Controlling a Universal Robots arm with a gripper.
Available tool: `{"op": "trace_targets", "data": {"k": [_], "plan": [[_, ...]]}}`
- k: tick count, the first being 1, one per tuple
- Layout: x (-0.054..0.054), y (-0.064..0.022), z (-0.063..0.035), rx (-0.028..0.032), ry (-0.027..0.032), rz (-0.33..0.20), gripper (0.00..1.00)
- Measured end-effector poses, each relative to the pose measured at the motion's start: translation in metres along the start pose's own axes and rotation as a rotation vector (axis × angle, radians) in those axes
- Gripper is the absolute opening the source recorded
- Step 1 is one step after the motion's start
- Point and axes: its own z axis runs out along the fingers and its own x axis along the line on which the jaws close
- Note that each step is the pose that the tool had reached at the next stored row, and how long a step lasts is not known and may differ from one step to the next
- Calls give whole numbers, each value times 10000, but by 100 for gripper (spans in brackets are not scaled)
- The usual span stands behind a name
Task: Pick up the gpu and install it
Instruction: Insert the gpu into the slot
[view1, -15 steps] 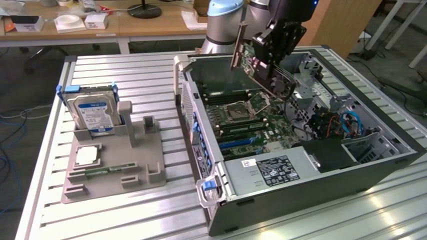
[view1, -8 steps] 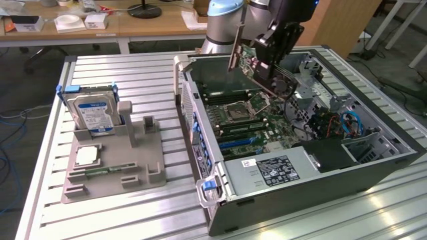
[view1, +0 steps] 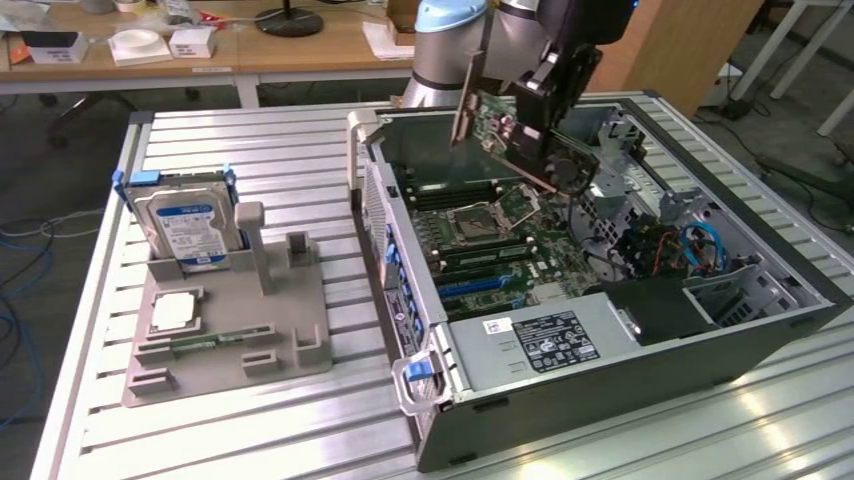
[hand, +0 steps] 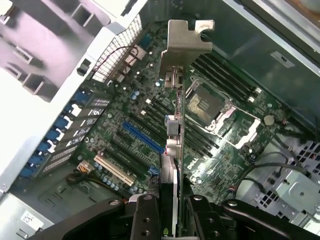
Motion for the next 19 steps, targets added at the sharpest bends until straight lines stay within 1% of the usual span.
{"op": "trace_targets", "data": {"k": [4,5,6,7,14,19], "plan": [[0,0,1,10,2,-602,27],[0,0,1,16,4,-908,27],[1,1,2,27,6,-1557,27],[1,0,4,33,7,-1927,27],[4,0,12,50,12,-2890,27],[12,-3,16,60,13,-3442,27]]}}
